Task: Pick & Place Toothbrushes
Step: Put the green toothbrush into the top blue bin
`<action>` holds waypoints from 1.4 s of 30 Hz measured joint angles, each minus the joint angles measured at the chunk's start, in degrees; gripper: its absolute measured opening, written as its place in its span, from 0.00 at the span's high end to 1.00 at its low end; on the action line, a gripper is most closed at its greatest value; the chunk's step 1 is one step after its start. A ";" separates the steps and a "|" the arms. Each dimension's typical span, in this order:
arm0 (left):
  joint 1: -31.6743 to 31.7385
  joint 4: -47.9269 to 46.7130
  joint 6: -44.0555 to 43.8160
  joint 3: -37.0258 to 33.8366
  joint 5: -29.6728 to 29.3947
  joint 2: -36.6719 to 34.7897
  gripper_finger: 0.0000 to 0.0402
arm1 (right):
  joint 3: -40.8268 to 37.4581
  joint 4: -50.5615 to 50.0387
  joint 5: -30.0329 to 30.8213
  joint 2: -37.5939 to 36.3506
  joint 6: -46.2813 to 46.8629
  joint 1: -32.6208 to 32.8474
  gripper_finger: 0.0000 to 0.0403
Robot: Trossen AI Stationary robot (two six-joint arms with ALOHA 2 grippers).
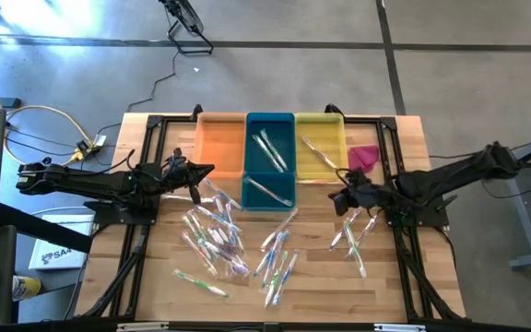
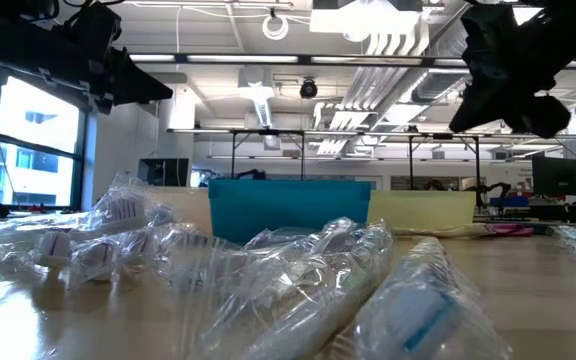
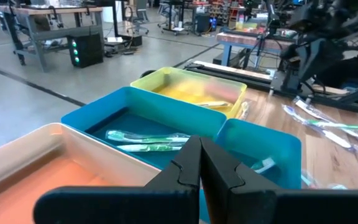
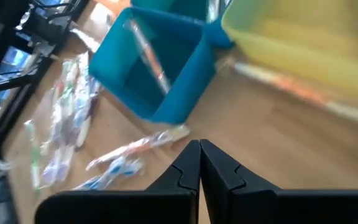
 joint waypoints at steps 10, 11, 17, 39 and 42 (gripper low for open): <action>0.00 -0.02 -0.57 0.00 0.07 -0.02 1.00 | 3.05 -0.11 -1.44 7.83 12.10 9.82 1.00; 0.00 -0.02 -0.63 0.00 0.07 -0.02 1.00 | 4.36 -0.53 -1.44 9.22 12.12 10.34 1.00; 0.00 -0.02 -0.77 0.00 0.19 -0.02 1.00 | 14.57 -16.30 -3.75 17.34 14.83 11.49 1.00; 0.00 -0.02 -2.03 0.00 0.24 -0.02 1.00 | 22.88 -35.58 -27.44 23.94 22.79 11.49 1.00; 0.00 -0.04 -2.03 0.00 0.24 -0.02 1.00 | 22.88 -35.72 -25.64 23.94 22.67 11.49 1.00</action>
